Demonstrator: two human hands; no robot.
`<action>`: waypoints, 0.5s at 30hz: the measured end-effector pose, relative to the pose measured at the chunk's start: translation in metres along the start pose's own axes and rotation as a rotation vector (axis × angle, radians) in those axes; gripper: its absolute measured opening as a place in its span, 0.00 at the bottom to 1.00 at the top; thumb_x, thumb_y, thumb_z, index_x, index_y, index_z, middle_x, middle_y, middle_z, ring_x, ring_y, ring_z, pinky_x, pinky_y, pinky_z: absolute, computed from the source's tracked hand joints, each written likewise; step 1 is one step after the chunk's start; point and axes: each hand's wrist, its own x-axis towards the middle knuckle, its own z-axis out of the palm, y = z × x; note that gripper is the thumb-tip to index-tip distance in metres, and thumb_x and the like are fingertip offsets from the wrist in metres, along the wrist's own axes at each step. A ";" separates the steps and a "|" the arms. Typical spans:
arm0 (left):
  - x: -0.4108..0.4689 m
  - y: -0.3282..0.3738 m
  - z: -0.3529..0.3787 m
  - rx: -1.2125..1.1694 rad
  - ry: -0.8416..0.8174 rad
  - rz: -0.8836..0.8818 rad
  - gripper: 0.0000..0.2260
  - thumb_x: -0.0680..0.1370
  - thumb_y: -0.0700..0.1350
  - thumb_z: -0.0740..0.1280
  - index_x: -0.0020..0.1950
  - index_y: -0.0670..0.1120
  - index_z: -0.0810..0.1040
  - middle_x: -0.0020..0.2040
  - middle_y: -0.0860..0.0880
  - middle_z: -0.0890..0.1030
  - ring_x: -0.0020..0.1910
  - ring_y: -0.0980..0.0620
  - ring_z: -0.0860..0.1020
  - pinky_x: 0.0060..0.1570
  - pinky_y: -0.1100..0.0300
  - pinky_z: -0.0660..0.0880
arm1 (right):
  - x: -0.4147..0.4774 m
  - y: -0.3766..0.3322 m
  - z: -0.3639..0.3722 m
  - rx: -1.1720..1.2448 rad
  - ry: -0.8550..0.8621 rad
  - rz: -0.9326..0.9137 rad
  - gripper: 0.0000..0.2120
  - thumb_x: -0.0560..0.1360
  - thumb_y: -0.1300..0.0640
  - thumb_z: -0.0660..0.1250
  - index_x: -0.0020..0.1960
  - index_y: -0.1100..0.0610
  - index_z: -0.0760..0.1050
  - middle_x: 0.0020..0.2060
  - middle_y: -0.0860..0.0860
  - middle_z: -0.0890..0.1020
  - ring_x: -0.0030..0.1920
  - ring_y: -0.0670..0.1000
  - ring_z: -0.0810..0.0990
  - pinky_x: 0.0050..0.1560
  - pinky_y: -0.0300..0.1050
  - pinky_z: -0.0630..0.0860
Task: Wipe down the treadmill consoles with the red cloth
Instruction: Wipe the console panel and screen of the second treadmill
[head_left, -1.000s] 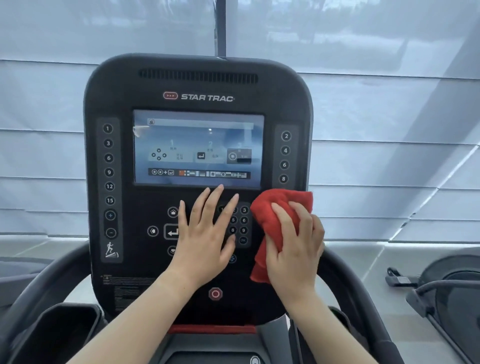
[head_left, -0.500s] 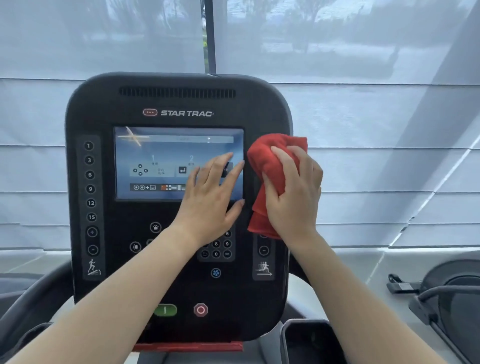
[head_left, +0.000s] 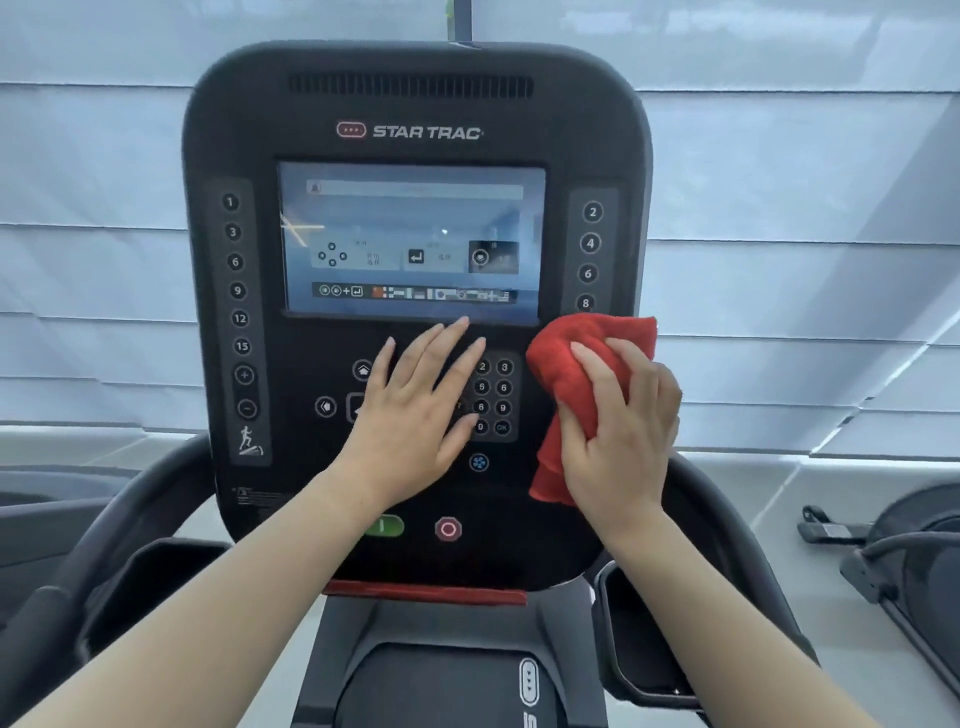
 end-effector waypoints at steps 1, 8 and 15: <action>-0.010 -0.004 0.001 0.001 -0.007 -0.018 0.29 0.75 0.54 0.56 0.74 0.46 0.58 0.75 0.46 0.58 0.72 0.47 0.58 0.69 0.41 0.56 | -0.007 -0.003 0.002 -0.020 -0.017 -0.017 0.21 0.72 0.55 0.66 0.65 0.49 0.71 0.64 0.50 0.68 0.62 0.59 0.65 0.57 0.52 0.64; -0.075 -0.033 0.007 0.026 -0.057 -0.081 0.33 0.72 0.50 0.68 0.74 0.45 0.60 0.74 0.44 0.60 0.71 0.45 0.60 0.68 0.43 0.60 | -0.069 -0.033 0.029 -0.125 -0.161 -0.157 0.22 0.70 0.54 0.68 0.63 0.46 0.70 0.64 0.50 0.68 0.62 0.59 0.65 0.51 0.59 0.70; -0.126 -0.061 0.008 0.000 -0.140 -0.173 0.34 0.71 0.48 0.69 0.74 0.45 0.59 0.75 0.44 0.58 0.71 0.45 0.60 0.65 0.42 0.65 | -0.062 -0.066 0.048 -0.086 -0.157 -0.126 0.20 0.72 0.53 0.66 0.64 0.47 0.70 0.64 0.51 0.68 0.63 0.59 0.64 0.50 0.61 0.70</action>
